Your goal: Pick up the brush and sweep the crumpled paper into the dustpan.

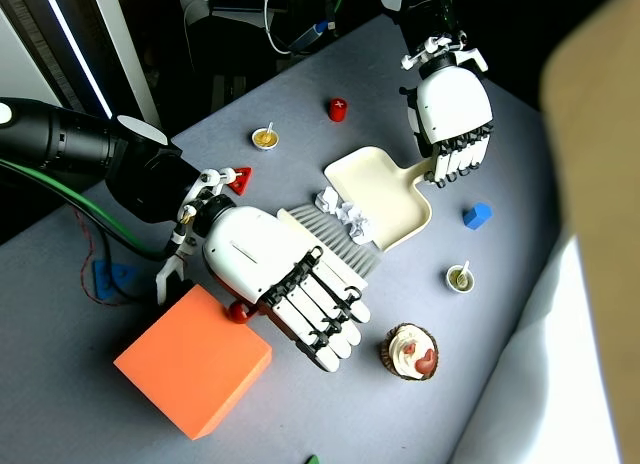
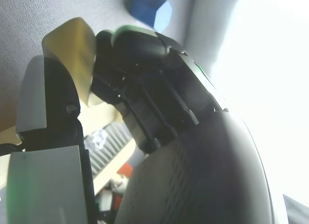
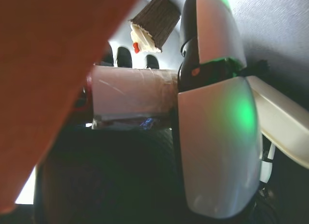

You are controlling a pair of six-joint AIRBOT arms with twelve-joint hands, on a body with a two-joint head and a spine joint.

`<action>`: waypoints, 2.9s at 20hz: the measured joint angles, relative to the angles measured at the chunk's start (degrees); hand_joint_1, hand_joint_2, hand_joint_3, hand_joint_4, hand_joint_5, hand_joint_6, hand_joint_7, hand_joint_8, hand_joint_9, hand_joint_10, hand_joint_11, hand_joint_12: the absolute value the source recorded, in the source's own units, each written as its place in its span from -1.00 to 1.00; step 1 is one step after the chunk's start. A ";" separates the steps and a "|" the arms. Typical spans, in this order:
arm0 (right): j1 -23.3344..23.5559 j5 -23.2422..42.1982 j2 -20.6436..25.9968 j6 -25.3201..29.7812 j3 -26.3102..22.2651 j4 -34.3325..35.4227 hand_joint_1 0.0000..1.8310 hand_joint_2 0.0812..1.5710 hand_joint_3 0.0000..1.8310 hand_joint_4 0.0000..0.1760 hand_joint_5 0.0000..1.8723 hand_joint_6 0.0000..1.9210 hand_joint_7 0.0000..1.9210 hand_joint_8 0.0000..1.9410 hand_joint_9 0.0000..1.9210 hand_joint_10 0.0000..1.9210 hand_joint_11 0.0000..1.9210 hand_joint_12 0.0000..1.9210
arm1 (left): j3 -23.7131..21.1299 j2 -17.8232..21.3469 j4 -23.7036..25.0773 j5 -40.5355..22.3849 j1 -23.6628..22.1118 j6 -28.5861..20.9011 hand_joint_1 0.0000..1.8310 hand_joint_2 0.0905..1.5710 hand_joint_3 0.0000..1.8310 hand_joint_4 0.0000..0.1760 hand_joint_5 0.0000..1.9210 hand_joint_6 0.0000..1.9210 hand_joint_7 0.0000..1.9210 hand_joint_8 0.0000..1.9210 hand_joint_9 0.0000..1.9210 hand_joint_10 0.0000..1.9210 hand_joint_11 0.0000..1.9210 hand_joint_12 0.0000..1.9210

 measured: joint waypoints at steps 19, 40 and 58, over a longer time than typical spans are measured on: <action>-0.79 2.12 1.20 -0.81 -0.66 -7.45 0.56 0.51 -1.00 -0.01 0.15 1.00 0.30 1.00 0.34 1.00 0.32 1.00 | 0.72 -0.24 0.02 0.00 -0.63 -0.13 0.63 0.32 -1.00 -1.00 0.06 -0.14 0.15 -0.40 0.11 -0.10 -0.13 0.57; 1.14 11.15 10.40 -17.90 -7.06 -28.30 0.62 0.47 -1.00 -0.05 0.22 1.00 0.35 1.00 0.37 1.00 0.30 1.00 | 0.70 -0.31 0.04 0.00 -0.68 -0.11 0.61 0.31 -1.00 -1.00 0.06 -0.16 0.17 -0.41 0.11 -0.07 -0.07 0.39; 6.14 21.88 15.28 -23.67 -9.33 -27.71 0.66 0.46 -1.00 -0.09 0.23 1.00 0.35 1.00 0.38 1.00 0.32 1.00 | 0.70 -0.31 0.04 0.02 -0.52 -0.28 0.63 0.30 -1.00 -1.00 0.10 -0.22 0.17 -0.42 0.12 -0.12 -0.10 0.52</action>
